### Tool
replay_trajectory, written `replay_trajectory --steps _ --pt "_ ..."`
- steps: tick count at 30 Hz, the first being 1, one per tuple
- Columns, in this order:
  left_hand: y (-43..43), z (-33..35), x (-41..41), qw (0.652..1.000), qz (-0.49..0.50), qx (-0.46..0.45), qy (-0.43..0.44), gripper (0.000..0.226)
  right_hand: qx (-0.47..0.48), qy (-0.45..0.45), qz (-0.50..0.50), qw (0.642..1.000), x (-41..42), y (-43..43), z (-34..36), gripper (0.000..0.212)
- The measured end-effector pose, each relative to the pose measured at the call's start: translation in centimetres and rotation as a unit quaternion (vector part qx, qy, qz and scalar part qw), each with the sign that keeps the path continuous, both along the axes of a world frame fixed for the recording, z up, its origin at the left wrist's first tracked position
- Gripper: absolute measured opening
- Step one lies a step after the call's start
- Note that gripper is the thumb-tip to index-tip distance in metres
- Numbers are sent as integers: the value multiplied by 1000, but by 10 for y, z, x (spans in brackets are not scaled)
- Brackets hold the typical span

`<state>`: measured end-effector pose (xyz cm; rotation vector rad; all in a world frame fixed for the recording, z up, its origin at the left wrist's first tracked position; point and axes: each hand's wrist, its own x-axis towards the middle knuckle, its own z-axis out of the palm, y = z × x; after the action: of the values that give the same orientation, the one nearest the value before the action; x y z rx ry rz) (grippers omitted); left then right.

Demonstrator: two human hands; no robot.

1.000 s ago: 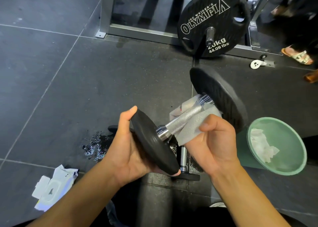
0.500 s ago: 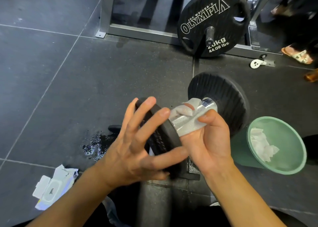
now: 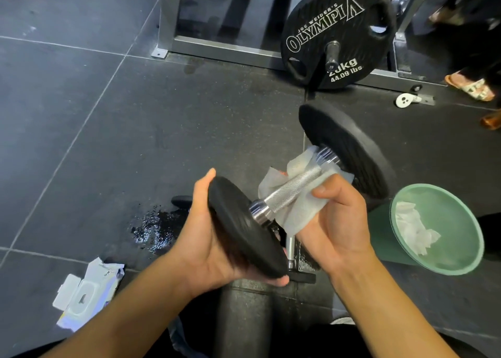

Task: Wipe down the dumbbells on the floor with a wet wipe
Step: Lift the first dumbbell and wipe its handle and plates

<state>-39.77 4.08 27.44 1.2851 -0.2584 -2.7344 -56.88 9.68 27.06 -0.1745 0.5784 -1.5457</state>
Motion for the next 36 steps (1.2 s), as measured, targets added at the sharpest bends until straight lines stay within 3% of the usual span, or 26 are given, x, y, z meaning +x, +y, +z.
replay_trajectory --steps 3,7,10,13,16,17,19,21,23,24,25,26,27,28,30,31,32,33,34,36 --pt "0 -6 5 998 -26 56 25 117 -8 -35 12 999 3 -1 0 26" --pt "-5 -7 11 997 -61 39 31 113 -26 -85 23 996 6 -4 3 24" --pt "-3 -9 7 1000 -26 0 12 112 5 -38 7 999 6 -4 3 25" --pt "0 -11 3 994 43 -98 -26 103 28 -6 -30 999 5 -3 5 30" --pt "3 -17 0 956 105 -268 -52 102 45 -35 -65 996 5 -6 5 27" --pt "6 -18 1 927 112 -353 -60 105 45 -52 -71 995 5 -7 6 26" --pt "9 -20 3 833 80 -544 -64 113 35 -73 -71 994 5 -7 6 27" --pt "10 -21 6 689 12 -720 -81 120 22 -76 -70 994 5 -7 8 27" --pt "7 -22 10 500 -41 -859 -100 114 32 -69 -81 994 5 -7 6 19" --pt "5 -23 10 433 -46 -895 -93 107 46 -60 -93 993 4 -7 6 14" --pt "4 -24 11 400 -42 -912 -79 104 61 -55 -106 991 4 -7 4 14" --pt "3 -25 10 405 -35 -911 -69 103 70 -54 -117 989 3 -6 2 16" --pt "3 -29 9 443 -22 -894 -64 102 70 -60 -125 988 2 -5 3 16" --pt "3 -28 7 512 3 -857 -66 97 68 -68 -130 987 2 -4 4 15" --pt "7 -16 1 729 79 -677 -73 68 53 -85 -130 986 3 -4 7 15" --pt "9 -7 -4 842 95 -530 -49 52 41 -93 -125 987 3 -3 8 14" --pt "9 0 -9 927 82 -364 -27 56 32 -97 -117 988 4 -3 9 13" --pt "9 4 -11 970 62 -233 -13 69 27 -95 -106 989 5 -3 9 12" --pt "9 6 -11 986 55 -158 -10 80 27 -88 -97 991 7 -3 9 11" --pt "7 7 -10 992 81 -90 -18 90 43 -71 -89 993 9 -2 10 12"
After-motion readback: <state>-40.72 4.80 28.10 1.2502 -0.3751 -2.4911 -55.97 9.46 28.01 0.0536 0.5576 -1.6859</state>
